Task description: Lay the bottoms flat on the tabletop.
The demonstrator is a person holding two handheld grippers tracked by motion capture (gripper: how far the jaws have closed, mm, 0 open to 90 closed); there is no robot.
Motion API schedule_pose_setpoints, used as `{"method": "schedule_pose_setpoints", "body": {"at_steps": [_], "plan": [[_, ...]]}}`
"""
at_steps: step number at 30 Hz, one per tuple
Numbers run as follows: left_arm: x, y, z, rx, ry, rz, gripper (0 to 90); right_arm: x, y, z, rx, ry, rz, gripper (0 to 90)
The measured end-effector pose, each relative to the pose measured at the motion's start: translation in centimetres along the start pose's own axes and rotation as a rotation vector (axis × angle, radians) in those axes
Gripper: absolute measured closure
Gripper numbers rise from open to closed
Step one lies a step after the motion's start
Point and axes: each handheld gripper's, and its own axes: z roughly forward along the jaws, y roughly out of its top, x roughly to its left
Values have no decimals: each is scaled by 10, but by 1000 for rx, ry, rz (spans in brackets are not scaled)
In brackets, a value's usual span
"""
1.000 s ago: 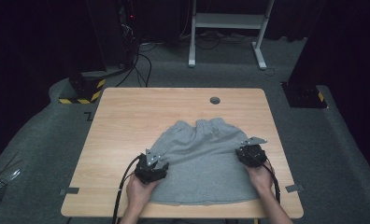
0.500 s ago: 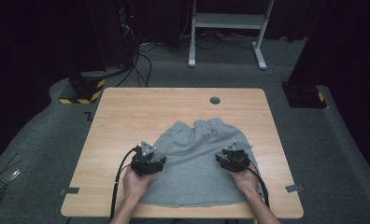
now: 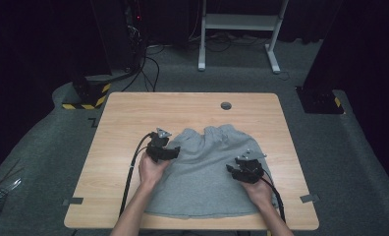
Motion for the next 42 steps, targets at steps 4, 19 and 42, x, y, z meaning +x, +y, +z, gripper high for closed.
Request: {"method": "schedule_pose_setpoints", "body": {"at_steps": [4, 19, 42], "plan": [[3, 1, 10, -4, -14, -31, 367, 0, 0, 0, 0, -2, 0, 498], [6, -3, 17, 48, -58, -2, 822, 0, 0, 0, -1, -5, -3, 494], [-60, -37, -44, -93, -216, 188, 827, 1, 0, 0, -1, -9, -7, 490]]}}
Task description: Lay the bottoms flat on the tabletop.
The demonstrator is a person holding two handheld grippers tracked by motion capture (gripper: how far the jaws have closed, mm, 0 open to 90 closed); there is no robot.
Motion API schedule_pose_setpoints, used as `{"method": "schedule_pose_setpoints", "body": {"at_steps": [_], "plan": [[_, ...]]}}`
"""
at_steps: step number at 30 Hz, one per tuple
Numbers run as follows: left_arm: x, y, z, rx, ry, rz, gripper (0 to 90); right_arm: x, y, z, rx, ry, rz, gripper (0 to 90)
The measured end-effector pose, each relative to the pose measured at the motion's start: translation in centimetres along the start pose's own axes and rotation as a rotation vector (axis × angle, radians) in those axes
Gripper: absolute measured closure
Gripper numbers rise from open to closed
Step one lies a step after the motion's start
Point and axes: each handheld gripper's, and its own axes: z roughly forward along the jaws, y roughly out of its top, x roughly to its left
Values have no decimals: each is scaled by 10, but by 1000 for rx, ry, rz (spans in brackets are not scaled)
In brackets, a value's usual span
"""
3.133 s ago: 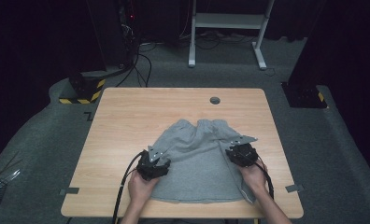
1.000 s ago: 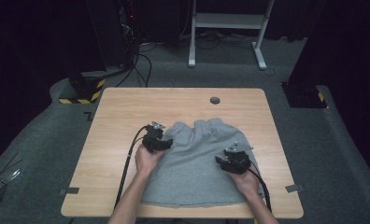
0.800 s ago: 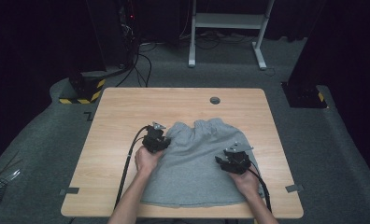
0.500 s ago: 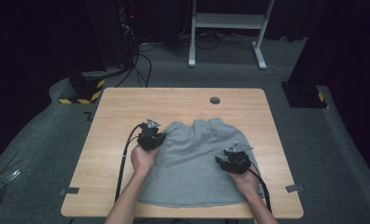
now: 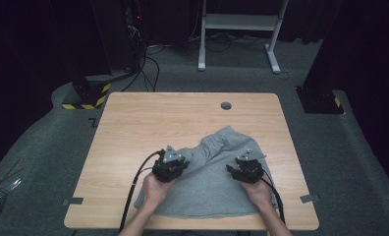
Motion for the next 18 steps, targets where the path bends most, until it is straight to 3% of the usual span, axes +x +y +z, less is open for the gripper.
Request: {"method": "schedule_pose_setpoints", "body": {"at_steps": [1, 3, 6, 10, 13, 18], "plan": [[-7, -11, 11, 51, -30, -13, 822, 0, 0, 0, 0, 0, 1, 490], [-9, -14, 14, 76, -41, -13, 810, 0, 0, 0, 0, 0, 0, 489], [-14, -14, 11, 81, -41, -8, 671, 0, 0, 0, 0, -1, -1, 488], [-10, -6, -4, 53, 3, -27, 586, 0, 0, 0, 0, -2, 0, 487], [2, 1, -18, 23, 42, -67, 553, 0, 0, 0, 0, -3, 0, 486], [15, 8, -22, -3, 69, -123, 514, 0, 0, 0, 0, -3, 0, 486]]}}
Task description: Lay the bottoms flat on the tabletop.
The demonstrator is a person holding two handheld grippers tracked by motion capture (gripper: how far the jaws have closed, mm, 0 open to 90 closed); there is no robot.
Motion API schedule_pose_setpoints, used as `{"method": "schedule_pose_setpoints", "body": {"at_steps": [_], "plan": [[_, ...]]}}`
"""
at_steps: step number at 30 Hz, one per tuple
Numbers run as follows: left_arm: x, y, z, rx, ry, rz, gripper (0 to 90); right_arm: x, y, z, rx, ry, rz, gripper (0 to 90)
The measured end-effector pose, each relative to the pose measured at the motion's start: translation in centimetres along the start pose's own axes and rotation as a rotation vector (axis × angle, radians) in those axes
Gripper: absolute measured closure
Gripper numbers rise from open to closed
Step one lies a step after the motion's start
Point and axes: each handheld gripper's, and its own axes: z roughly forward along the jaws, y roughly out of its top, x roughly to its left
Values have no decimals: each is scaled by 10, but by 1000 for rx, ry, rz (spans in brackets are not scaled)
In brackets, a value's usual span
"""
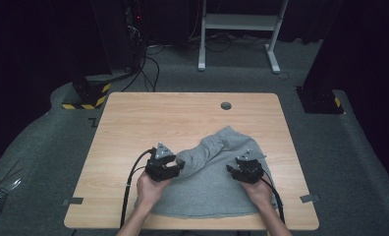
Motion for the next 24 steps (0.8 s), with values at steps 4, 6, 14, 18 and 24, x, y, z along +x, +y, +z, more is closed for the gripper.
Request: {"method": "schedule_pose_setpoints", "body": {"at_steps": [4, 6, 14, 18, 24], "plan": [[13, 15, 21, 35, 12, -59, 474, 0, 0, 0, 0, -1, 1, 484], [11, 16, 34, 81, 7, -70, 455, 0, 0, 0, 0, -3, -3, 482], [0, -3, 62, 172, 63, -18, 412, 0, 0, 0, 0, -1, 0, 482], [-1, -1, 59, 194, 67, 39, 530, 0, 0, 0, 0, -1, 0, 482], [0, 14, 51, 186, 110, 122, 822, 0, 0, 0, 0, -1, 0, 481]]}}
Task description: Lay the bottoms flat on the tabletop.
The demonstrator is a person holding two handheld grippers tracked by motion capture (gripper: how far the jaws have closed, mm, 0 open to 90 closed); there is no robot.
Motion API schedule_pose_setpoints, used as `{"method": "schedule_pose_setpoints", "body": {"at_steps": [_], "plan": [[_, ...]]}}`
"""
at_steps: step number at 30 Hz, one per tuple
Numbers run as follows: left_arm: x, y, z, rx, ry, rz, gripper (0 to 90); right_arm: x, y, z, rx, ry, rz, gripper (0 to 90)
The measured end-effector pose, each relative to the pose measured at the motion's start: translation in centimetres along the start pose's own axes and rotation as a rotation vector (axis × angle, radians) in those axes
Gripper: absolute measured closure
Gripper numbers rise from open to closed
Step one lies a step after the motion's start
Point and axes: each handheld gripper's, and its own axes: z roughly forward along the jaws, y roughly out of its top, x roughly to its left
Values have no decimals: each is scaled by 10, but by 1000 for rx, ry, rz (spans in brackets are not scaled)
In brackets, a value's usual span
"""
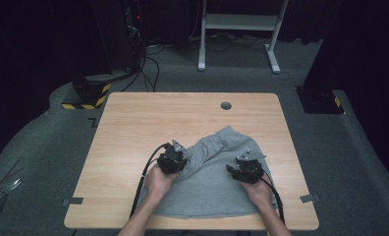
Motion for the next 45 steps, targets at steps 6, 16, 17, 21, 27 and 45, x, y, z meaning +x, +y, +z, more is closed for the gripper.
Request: {"method": "schedule_pose_setpoints", "body": {"at_steps": [6, 16, 17, 21, 27, 45], "plan": [[21, 15, -21, -91, 123, 25, 857, 0, 0, 0, 0, 0, 0, 481], [39, 4, -11, -105, 22, -130, 542, 0, 0, 0, 1, -1, 3, 479], [39, 2, -14, -114, 2, -146, 525, 0, 0, 0, 1, -1, 3, 479], [31, -6, -19, -116, -82, -163, 455, 0, 0, 0, 1, -1, 2, 479], [7, -15, 0, -54, -155, -140, 439, 0, 0, 0, 0, -2, 1, 478], [55, 5, -7, -68, 167, -118, 766, 0, 0, 0, 1, -1, 3, 478]]}}
